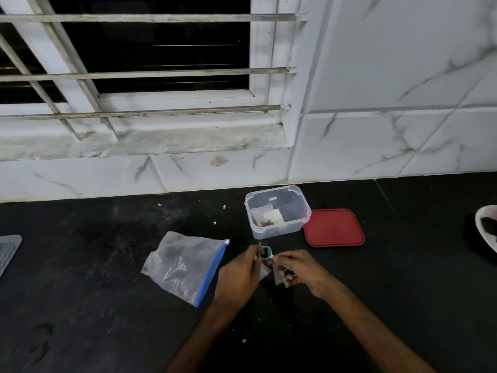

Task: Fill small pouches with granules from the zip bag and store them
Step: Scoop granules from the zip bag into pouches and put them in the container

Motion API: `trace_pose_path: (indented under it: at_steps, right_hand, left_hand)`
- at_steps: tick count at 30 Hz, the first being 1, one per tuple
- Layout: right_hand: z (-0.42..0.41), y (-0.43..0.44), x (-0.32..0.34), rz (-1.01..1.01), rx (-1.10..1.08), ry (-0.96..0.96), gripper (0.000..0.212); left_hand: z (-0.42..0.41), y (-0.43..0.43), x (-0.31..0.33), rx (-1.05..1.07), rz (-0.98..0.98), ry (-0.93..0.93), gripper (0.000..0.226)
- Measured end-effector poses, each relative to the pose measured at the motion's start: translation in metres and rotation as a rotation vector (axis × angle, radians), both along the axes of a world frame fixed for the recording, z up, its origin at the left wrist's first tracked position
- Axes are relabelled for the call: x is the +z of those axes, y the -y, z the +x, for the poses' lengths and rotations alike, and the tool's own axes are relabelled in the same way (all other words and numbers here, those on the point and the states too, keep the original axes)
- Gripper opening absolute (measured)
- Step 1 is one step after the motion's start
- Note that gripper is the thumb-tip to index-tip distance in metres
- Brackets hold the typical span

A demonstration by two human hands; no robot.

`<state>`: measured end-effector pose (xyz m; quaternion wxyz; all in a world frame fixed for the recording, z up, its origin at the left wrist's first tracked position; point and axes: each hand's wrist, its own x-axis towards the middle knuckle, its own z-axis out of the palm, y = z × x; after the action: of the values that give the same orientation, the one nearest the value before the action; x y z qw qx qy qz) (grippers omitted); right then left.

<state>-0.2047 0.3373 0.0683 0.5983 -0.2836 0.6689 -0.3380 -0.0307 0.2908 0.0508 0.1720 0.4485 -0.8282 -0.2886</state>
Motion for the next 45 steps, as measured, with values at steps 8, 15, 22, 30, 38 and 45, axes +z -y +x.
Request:
trace_pose_path:
  at_steps: [8,15,22,30,38,45]
  right_hand:
    - [-0.027,-0.020,-0.008,0.028,-0.074,-0.029,0.018]
    - [-0.032,-0.016,-0.016,0.033,0.013,0.024,0.019]
    - [-0.034,-0.010,-0.017,0.033,0.022,0.030,0.018]
    - [-0.038,-0.015,-0.013,0.012,-0.017,0.032,0.019]
    - [-0.021,-0.013,-0.015,-0.026,0.075,0.006,0.018]
    - [-0.004,-0.003,-0.015,0.005,0.228,-0.091,0.018]
  left_hand:
    - [-0.034,0.024,-0.009,-0.220,-0.087,0.145,0.022]
    - [-0.012,0.023,-0.012,-0.120,-0.039,0.081,0.015]
    - [-0.013,0.034,-0.026,-0.097,0.086,0.309,0.037]
    - [-0.028,0.045,-0.036,-0.354,0.059,0.600,0.031]
    - [0.011,0.042,-0.027,-0.301,0.003,0.412,0.033]
    - [0.032,0.031,-0.023,-0.257,-0.074,0.285,0.025]
